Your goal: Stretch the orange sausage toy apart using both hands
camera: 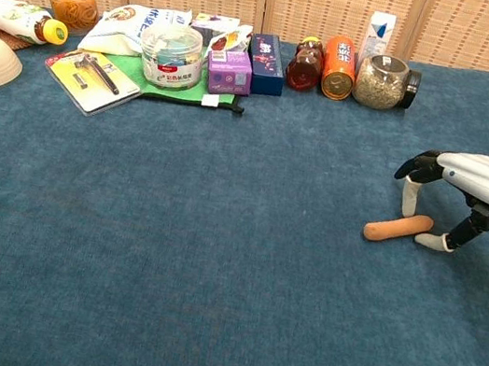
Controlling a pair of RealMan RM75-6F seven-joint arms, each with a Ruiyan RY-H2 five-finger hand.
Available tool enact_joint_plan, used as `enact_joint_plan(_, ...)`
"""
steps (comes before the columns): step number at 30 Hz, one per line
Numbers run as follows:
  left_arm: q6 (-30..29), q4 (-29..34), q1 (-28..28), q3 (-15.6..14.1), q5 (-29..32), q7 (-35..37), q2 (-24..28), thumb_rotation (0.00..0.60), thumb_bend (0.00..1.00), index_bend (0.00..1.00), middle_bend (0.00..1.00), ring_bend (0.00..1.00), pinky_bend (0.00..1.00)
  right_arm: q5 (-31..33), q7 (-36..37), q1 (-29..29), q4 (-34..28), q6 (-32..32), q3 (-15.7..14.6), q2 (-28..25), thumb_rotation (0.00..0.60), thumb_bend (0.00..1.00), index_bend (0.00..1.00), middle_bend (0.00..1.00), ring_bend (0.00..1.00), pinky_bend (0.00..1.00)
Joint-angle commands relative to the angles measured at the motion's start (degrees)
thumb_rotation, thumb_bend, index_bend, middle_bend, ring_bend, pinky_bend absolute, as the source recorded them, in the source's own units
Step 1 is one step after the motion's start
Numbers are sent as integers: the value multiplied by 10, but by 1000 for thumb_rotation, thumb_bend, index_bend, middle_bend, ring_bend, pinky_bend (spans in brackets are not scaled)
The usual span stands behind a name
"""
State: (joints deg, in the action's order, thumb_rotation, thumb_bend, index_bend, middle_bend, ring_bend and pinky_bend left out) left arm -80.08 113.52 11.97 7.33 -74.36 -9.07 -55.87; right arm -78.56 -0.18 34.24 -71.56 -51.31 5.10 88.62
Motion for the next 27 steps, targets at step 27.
enact_joint_plan(27, -4, -4, 2, 5, -5, 12, -4, 600, 311, 263, 142, 62, 116, 16, 13, -7, 10, -20, 6, 17, 600, 541, 691, 316, 152, 8)
